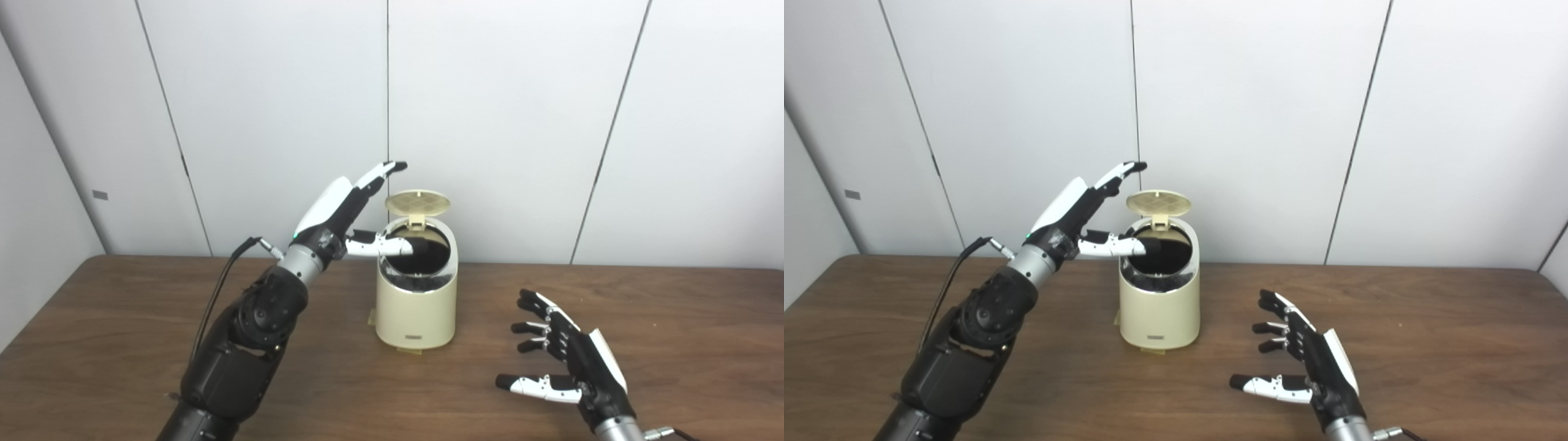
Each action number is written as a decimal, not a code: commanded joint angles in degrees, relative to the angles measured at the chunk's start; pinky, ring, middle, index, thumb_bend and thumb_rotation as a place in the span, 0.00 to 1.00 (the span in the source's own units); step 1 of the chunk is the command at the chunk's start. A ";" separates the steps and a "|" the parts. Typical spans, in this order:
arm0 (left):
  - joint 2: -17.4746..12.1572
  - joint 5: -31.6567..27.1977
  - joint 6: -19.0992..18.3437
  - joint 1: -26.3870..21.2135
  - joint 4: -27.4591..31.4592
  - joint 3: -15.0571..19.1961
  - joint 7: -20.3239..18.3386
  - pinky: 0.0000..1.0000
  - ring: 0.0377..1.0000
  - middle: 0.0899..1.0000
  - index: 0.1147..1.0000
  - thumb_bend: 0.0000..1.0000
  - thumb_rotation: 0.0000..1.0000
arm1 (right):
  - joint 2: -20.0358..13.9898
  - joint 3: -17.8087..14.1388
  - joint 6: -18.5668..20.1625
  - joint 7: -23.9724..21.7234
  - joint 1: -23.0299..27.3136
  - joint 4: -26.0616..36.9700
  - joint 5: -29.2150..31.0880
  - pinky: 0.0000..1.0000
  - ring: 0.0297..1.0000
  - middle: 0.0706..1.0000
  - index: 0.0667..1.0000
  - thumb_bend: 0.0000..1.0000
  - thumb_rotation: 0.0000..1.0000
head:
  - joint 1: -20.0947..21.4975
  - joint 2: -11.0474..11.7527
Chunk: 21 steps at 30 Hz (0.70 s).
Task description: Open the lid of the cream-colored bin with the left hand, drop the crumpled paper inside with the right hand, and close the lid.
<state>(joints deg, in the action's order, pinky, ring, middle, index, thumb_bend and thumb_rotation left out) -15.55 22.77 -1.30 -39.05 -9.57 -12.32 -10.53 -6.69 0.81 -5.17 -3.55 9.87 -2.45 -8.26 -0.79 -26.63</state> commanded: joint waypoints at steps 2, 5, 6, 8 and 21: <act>-1.31 1.08 1.12 -3.91 1.69 -0.17 -0.59 0.94 1.00 0.99 0.94 1.00 0.52 | 0.07 -0.21 -1.55 0.70 1.82 2.15 0.59 0.59 0.72 0.85 0.84 0.81 0.07 | 0.04 -0.01; -1.71 1.86 0.14 -3.81 2.46 -0.69 -1.87 0.95 1.00 0.97 0.92 1.00 0.52 | 0.07 -0.19 -1.29 0.57 1.77 2.33 0.87 0.58 0.72 0.85 0.84 0.81 0.07 | 0.06 -0.05; -1.95 2.21 -0.14 -3.81 2.70 -1.00 -2.42 0.95 1.00 0.96 0.91 1.00 0.53 | 0.08 -0.24 -1.41 0.56 1.77 2.23 1.04 0.57 0.71 0.85 0.84 0.81 0.08 | 0.08 -0.05; -2.43 3.00 -0.57 -3.85 3.01 -1.57 -3.47 0.94 1.00 0.94 0.90 1.00 0.54 | 0.07 -0.32 -1.78 0.64 1.79 2.03 1.21 0.57 0.71 0.85 0.84 0.82 0.09 | 0.13 -0.01; -5.31 7.02 2.12 -3.43 5.33 -3.88 -7.16 1.00 1.00 0.92 0.87 1.00 0.51 | 0.48 -0.19 -0.69 1.56 1.80 2.38 0.55 0.56 0.70 0.85 0.85 0.81 0.09 | 0.57 -0.22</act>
<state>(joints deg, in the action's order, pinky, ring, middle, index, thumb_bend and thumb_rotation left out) -19.79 29.55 -0.86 -39.22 -6.75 -16.53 -18.14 -6.40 0.85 -4.90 -2.66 9.87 -2.16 -8.12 -0.26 -26.72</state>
